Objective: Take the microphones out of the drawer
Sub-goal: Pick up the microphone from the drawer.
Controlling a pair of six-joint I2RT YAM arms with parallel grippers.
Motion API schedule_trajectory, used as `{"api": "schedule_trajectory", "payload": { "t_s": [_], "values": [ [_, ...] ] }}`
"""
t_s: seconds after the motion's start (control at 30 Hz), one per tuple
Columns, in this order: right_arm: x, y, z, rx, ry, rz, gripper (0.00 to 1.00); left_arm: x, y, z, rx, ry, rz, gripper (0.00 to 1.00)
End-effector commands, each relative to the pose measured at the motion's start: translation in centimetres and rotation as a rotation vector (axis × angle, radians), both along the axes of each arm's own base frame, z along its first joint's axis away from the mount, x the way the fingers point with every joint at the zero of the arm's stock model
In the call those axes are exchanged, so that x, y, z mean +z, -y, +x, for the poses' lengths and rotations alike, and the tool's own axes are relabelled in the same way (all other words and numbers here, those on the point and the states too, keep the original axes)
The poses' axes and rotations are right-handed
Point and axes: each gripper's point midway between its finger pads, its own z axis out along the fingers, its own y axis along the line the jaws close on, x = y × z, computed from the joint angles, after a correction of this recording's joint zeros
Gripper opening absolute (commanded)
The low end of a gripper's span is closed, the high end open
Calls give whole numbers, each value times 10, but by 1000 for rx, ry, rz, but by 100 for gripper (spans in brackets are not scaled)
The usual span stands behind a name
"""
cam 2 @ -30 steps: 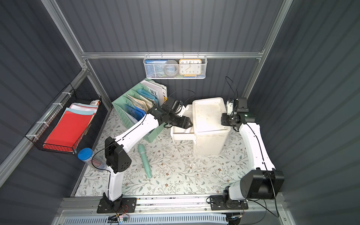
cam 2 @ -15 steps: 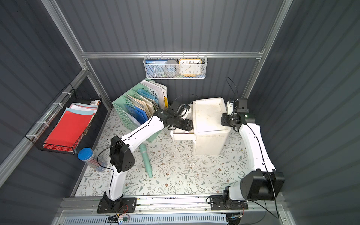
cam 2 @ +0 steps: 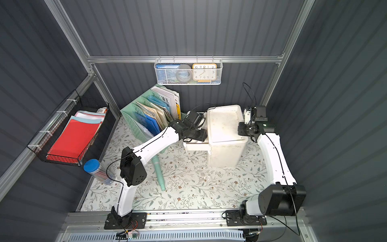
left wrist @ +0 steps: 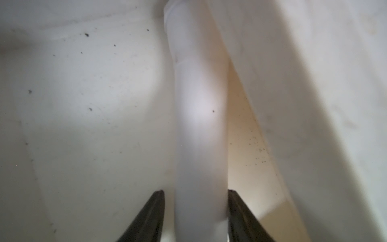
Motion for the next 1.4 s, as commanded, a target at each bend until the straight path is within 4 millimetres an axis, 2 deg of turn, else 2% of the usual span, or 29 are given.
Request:
{"api": "schedule_trajectory", "payload": {
  "t_s": [0.0, 0.23, 0.8, 1.07, 1.37],
  "values": [
    [-36, -34, -29, 40, -174, 179, 6, -12, 0, 0, 53, -34, -11, 44],
    [-36, -34, -29, 40, -174, 177, 6, -1, -6, -1, 148, -47, -73, 31],
    [-33, -34, -29, 39, -164, 172, 6, 12, -30, 6, 336, -22, -91, 25],
    [-33, -33, -30, 38, -163, 167, 6, 31, -42, 8, 403, 40, -144, 24],
    [-33, -33, -29, 38, -166, 167, 6, 55, -36, 16, 404, 84, -203, 24]
  ]
}}
